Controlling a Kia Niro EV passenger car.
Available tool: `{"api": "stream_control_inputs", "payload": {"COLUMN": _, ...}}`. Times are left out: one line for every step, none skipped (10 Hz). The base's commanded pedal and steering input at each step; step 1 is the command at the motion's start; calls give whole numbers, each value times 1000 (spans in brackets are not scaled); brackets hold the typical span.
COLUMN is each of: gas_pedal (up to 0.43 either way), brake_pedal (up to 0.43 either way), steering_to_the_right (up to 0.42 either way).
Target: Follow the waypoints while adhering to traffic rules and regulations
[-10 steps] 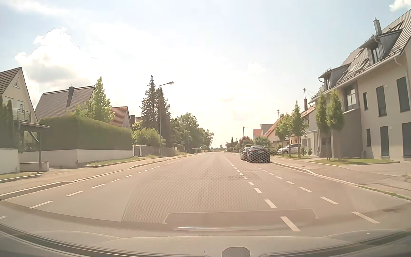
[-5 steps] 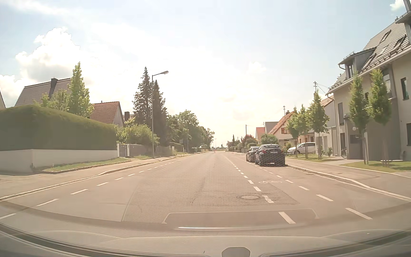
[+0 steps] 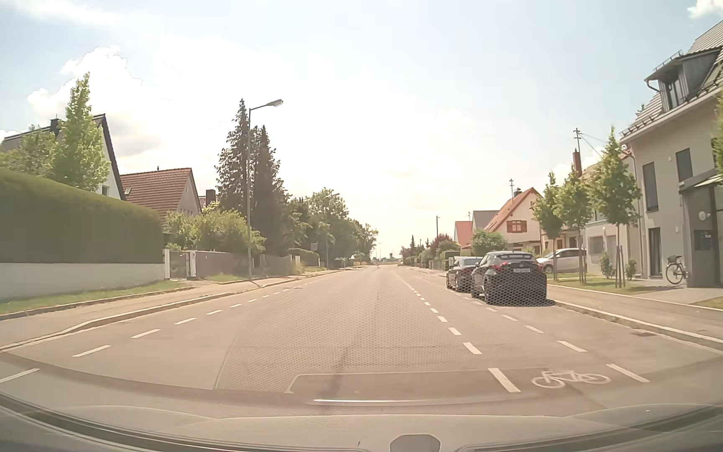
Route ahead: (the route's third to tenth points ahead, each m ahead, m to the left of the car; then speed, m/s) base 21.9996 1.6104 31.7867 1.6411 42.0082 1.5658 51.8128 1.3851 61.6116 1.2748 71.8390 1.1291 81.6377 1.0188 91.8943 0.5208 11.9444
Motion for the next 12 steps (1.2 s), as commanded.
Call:
{"api": "stream_control_inputs", "payload": {"gas_pedal": 248, "brake_pedal": 0, "steering_to_the_right": -5}}
{"api": "stream_control_inputs", "payload": {"gas_pedal": 240, "brake_pedal": 0, "steering_to_the_right": -5}}
{"api": "stream_control_inputs", "payload": {"gas_pedal": 240, "brake_pedal": 0, "steering_to_the_right": -4}}
{"api": "stream_control_inputs", "payload": {"gas_pedal": 240, "brake_pedal": 0, "steering_to_the_right": -4}}
{"api": "stream_control_inputs", "payload": {"gas_pedal": 240, "brake_pedal": 0, "steering_to_the_right": -3}}
{"api": "stream_control_inputs", "payload": {"gas_pedal": 240, "brake_pedal": 0, "steering_to_the_right": -4}}
{"api": "stream_control_inputs", "payload": {"gas_pedal": 240, "brake_pedal": 0, "steering_to_the_right": -3}}
{"api": "stream_control_inputs", "payload": {"gas_pedal": 240, "brake_pedal": 0, "steering_to_the_right": -3}}
{"api": "stream_control_inputs", "payload": {"gas_pedal": 220, "brake_pedal": 0, "steering_to_the_right": -3}}
{"api": "stream_control_inputs", "payload": {"gas_pedal": 220, "brake_pedal": 0, "steering_to_the_right": -3}}
{"api": "stream_control_inputs", "payload": {"gas_pedal": 209, "brake_pedal": 0, "steering_to_the_right": -3}}
{"api": "stream_control_inputs", "payload": {"gas_pedal": 209, "brake_pedal": 0, "steering_to_the_right": -3}}
